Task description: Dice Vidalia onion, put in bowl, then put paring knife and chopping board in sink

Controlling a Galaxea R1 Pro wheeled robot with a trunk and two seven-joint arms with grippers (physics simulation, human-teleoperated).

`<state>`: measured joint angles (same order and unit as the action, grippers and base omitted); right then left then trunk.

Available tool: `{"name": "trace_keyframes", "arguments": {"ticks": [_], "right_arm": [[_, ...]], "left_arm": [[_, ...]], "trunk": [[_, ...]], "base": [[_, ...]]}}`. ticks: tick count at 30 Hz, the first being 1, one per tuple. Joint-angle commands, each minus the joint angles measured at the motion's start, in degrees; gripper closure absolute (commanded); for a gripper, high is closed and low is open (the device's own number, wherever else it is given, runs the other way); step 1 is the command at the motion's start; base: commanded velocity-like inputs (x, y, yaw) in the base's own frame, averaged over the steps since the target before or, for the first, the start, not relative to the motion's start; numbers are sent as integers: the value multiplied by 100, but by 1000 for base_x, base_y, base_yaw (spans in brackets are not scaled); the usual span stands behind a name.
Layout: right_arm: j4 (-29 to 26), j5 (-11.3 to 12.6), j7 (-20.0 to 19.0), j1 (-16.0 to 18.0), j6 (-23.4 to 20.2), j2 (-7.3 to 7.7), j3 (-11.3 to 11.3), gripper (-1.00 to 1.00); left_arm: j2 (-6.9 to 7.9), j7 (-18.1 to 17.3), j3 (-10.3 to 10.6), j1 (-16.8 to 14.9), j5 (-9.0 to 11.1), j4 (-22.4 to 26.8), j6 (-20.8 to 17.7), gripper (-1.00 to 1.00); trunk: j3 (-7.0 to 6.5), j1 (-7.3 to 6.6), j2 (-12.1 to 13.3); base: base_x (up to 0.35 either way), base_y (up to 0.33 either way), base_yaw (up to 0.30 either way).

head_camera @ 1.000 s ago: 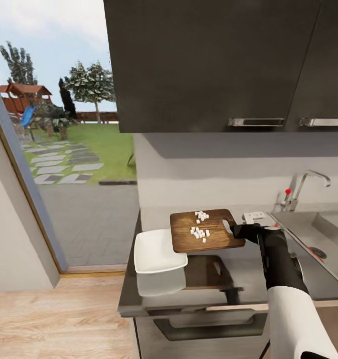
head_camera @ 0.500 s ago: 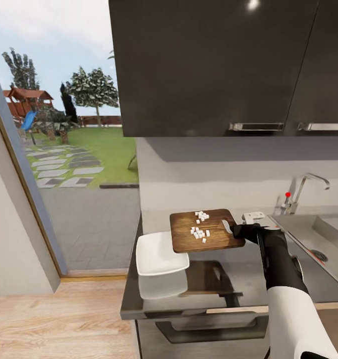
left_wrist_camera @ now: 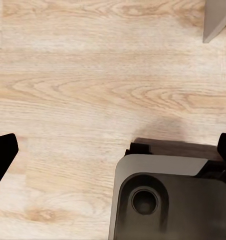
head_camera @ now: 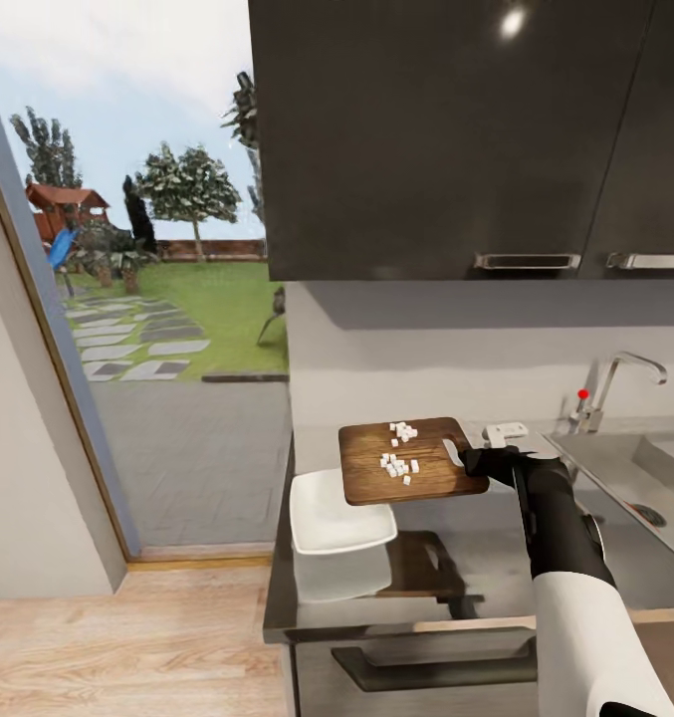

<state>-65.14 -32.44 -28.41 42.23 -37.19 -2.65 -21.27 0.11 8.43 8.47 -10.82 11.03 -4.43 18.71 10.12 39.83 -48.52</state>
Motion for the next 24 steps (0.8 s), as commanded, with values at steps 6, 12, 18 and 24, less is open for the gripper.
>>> {"name": "trace_keyframes", "arguments": {"ticks": [6, 12, 18, 24], "right_arm": [[-6, -57, -59, 11, -15, -7, -17, 100], [0, -60, -60, 7, -16, -7, -17, 100], [1, -61, -60, 9, -8, -7, -17, 100], [-6, -126, -60, 6, -8, -2, -10, 100]], "left_arm": [[-2, 1, 49, -8, 48, -22, 36, -100], [-2, 1, 49, -12, 48, -21, 36, -100], [-2, 1, 49, -11, 48, -20, 36, -100], [-2, 1, 49, -11, 48, -21, 36, -100]], "trunk": [[4, 1, -7], [4, 1, -7], [4, 1, -7], [4, 1, -7]], "base": [[0, 17, 0], [0, 0, 0], [0, 0, 0], [0, 0, 0]]}}
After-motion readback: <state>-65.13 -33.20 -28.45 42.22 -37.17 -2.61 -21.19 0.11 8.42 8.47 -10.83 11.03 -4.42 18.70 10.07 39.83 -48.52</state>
